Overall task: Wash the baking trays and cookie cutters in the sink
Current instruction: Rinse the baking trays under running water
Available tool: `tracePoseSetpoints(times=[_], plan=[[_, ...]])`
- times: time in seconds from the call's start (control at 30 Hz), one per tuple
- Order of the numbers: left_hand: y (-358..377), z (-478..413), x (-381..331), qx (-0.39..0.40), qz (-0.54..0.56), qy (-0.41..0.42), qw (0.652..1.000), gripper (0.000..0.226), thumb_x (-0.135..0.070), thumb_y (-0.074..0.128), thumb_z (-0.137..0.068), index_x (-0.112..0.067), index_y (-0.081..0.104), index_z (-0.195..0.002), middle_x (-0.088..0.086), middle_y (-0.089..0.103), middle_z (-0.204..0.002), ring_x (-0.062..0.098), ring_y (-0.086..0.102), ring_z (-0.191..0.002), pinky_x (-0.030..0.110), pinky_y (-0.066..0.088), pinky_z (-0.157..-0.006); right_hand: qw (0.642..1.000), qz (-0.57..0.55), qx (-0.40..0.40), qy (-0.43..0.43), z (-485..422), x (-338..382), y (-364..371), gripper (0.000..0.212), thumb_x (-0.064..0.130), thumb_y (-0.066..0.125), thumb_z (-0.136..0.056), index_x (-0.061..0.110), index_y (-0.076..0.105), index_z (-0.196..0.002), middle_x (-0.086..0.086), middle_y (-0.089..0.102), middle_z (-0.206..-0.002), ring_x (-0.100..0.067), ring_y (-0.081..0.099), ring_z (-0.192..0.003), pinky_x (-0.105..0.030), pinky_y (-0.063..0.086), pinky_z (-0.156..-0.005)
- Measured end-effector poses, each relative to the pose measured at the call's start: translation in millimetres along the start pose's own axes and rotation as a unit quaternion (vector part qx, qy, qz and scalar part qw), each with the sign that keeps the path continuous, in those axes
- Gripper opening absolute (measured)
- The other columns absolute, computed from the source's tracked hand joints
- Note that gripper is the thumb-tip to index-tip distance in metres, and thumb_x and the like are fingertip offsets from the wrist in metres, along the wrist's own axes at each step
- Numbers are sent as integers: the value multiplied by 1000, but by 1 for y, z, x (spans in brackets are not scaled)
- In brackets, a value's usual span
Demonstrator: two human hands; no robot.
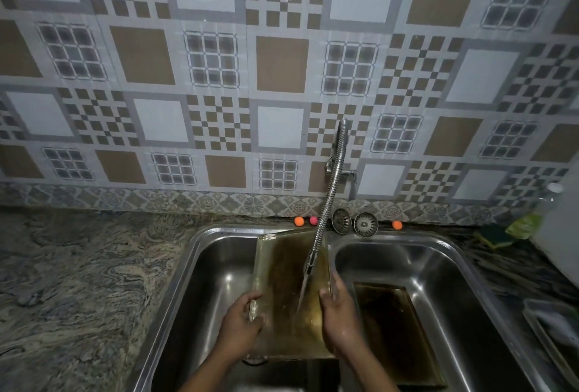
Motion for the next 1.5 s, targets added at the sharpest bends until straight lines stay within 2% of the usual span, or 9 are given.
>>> tracePoseSetpoints(times=[0.1, 0.23, 0.33, 0.57, 0.7, 0.87, 1.3, 1.43, 1.5], plan=[[15, 4, -10, 28, 37, 7, 999, 48, 6, 63, -85, -23, 61, -122, -1, 61, -121, -10, 65, -75, 8, 49, -58, 998, 19, -62, -4, -6, -12, -20, 48, 9, 47, -100, 30, 43, -142, 4, 55, -136, -15, 55, -121, -37, 47, -100], [48, 4, -35, 85, 53, 35, 994, 57, 5, 60, -82, -35, 60, -123, -3, 69, -113, 19, 65, -67, 30, 50, -56, 990, 50, -133, 15, -17, -32, -70, 38, 10, 49, -99, 21, 52, -135, -4, 66, -119, -19, 62, -103, -34, 51, -87], [75, 2, -60, 60, -15, 120, 991, 56, -4, 65, -81, -49, 58, -114, -12, 68, -99, 7, 61, -68, 28, 51, -72, 985, 63, -159, -13, -20, -37, -105, 27, 10, 53, -97, 23, 56, -120, -5, 66, -108, -23, 63, -101, -32, 48, -81], [162, 1, -123, 129, -64, 230, 963, 45, -2, 59, -89, -34, 65, -121, -18, 47, -137, -5, 39, -132, 24, 33, -115, 955, 75, -288, 0, -42, -30, -223, 19, 5, 63, -90, 8, 60, -109, -9, 65, -93, -22, 59, -83, -26, 43, -69], [212, 1, -127, 140, -53, 214, 965, 45, -7, 61, -89, -38, 64, -122, -8, 46, -143, -3, 35, -135, 23, 32, -115, 947, 110, -298, -41, -47, -40, -266, 12, 3, 64, -88, 12, 62, -94, -8, 69, -79, -24, 64, -70, -34, 53, -67], [259, -1, -137, 147, -7, 183, 972, 43, -2, 63, -87, -32, 66, -117, -17, 41, -138, -2, 40, -132, 17, 33, -111, 930, 130, -334, -84, -62, -40, -304, 14, -2, 64, -87, -4, 61, -101, -18, 66, -84, -26, 61, -79, -22, 33, -68], [291, -29, -73, 41, -36, 33, 998, 55, -4, 59, -87, -42, 54, -126, -12, 62, -125, 13, 67, -100, 31, 52, -97, 966, 242, -92, -7, -134, -122, -288, 17, 5, 64, -88, 8, 74, -102, -9, 72, -93, -24, 66, -86, -24, 44, -71], [297, -30, -38, 77, -53, -58, 994, 79, -12, 54, -72, -47, 33, -140, -8, 71, -84, 6, 65, -67, 25, 56, -68, 966, 241, -42, 86, -138, -190, -275, 12, 5, 62, -90, 10, 73, -94, 2, 67, -77, -20, 68, -83, -20, 39, -62], [301, -31, -23, 94, -61, -105, 988, 68, -11, 58, -74, -47, 48, -131, -1, 73, -92, 18, 71, -81, 36, 60, -77, 965, 234, -40, 110, -138, -218, -273, 14, 5, 62, -89, 14, 72, -91, 3, 68, -78, -20, 68, -84, -21, 43, -61]])
Point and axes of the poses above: each hand's wrist, its own z-axis away from the middle knuckle, its own y-axis out of the palm, x = y × z, the point moved 2 cm from there along -z, towards the middle knuckle
